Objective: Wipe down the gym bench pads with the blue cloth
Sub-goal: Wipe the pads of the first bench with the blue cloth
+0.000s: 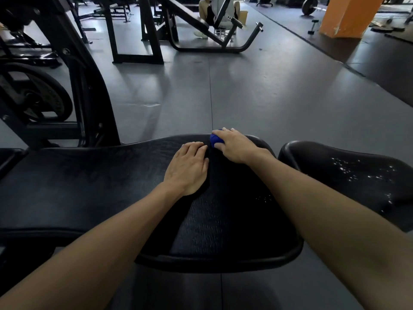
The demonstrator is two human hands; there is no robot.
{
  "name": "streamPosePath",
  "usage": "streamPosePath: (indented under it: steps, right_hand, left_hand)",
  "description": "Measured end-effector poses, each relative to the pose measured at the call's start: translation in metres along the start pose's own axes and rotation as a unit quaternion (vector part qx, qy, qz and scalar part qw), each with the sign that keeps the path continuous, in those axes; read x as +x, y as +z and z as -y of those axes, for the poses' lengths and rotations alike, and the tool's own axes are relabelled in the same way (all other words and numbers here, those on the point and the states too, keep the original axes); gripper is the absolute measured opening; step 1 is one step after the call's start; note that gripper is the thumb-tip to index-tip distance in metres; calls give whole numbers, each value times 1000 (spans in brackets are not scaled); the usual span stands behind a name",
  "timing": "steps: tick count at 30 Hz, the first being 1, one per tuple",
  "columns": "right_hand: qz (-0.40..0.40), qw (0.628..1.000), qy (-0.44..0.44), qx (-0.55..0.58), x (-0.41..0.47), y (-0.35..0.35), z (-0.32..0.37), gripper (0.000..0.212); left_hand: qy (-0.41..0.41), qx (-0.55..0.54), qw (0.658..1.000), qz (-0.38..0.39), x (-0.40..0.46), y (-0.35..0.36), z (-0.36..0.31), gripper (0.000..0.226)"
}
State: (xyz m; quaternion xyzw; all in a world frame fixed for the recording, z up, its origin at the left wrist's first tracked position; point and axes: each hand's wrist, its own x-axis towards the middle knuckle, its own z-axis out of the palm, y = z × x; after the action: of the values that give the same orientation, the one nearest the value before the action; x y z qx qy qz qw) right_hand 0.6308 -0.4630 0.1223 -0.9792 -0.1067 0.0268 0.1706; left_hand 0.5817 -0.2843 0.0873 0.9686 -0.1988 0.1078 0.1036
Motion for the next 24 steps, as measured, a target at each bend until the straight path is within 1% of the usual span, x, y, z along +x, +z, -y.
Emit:
streamPosePath:
  steps: [3,6,8,10,13,14,16,18,20,22,24]
  right_hand:
    - [-7,999,-34,17,-34,8,8,55]
    - [-37,994,-99,27,-95,28,11,56]
    - [-38,992,-119,14,-104,29,4,56]
    - [-34,995,-91,1,-74,18,-7,55]
    - [-49,999,4,22,-18,-2,-22,51]
    - [-55,998,22,21,-8,-3,-25,49]
    - [-54,998,35,4,-14,3,-20,50]
    - [-70,996,41,-24,-47,12,-12,52]
    - [-97,994,20,-43,-90,22,-7,55]
    - [-77,996,0,-39,-105,21,-13,56]
    - [-50,998,-3,-45,-80,10,-26,53]
  left_hand:
    - [-1,7,1000,1,0,3,2,51]
    - [2,11,1000,6,1,3,2,54]
    - [4,2,1000,13,1,4,1,52]
    - [19,3,1000,14,0,5,0,53]
    - [29,17,999,38,-1,2,0,58]
    - [27,23,998,50,-2,1,0,59]
    - [22,21,997,77,-1,2,1,58]
    - [14,18,996,87,2,4,0,57]
    - [8,21,996,91,3,4,-1,57]
    - [-1,22,996,82,3,2,-2,56]
    - [-12,21,996,81,11,-2,-10,55]
